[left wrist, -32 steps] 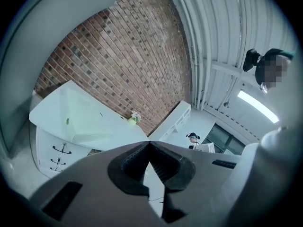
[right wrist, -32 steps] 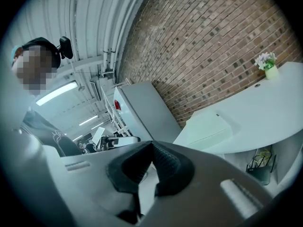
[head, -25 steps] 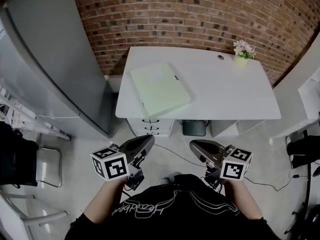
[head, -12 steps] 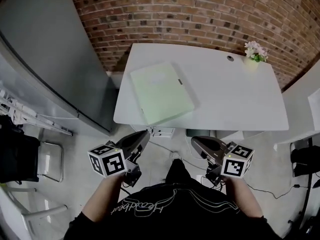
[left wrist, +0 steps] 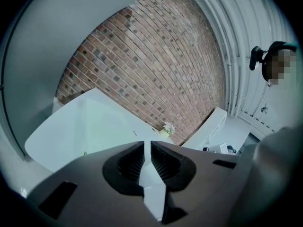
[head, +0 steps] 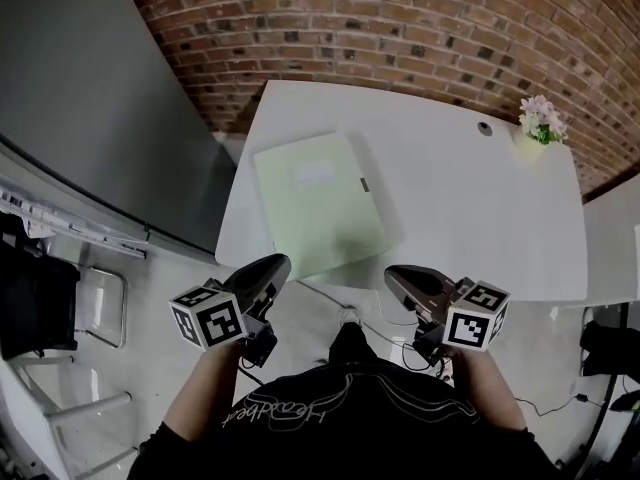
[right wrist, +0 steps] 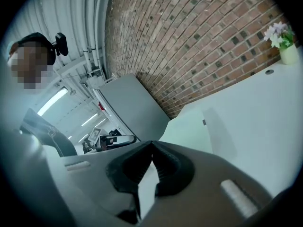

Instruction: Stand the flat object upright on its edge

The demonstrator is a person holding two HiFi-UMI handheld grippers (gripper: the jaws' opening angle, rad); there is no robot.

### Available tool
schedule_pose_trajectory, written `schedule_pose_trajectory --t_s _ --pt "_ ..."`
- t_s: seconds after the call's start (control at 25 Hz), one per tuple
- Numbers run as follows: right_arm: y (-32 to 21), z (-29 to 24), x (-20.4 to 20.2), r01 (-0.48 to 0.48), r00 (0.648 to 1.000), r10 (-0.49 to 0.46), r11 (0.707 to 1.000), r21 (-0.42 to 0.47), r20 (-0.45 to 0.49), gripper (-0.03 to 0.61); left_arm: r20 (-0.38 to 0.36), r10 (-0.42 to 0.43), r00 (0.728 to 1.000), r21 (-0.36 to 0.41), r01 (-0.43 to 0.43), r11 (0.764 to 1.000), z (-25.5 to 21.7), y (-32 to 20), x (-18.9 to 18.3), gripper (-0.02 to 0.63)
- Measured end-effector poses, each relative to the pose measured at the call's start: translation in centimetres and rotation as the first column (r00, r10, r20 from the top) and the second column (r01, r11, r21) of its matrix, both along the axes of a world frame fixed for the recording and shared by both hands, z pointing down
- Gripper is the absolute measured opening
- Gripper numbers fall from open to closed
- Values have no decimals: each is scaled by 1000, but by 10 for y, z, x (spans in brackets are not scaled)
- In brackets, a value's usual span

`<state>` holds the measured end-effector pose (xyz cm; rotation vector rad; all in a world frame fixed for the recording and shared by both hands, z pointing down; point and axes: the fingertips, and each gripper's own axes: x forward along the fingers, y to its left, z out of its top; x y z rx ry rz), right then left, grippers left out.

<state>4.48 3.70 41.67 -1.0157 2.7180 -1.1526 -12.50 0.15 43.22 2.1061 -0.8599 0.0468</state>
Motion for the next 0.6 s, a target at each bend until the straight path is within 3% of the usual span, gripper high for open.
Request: schedule_pose_trajectory --t_s 0.28,0.6 --pt "-56 13 19 10 999 -9 999 -30 38 8 50 -102 993 -34 104 994 19 -47 -8 90" --pt "-102 39 25 58 998 -56 996 -69 29 49 112 -222 968 -80 232 969 49 -83 -33 177"
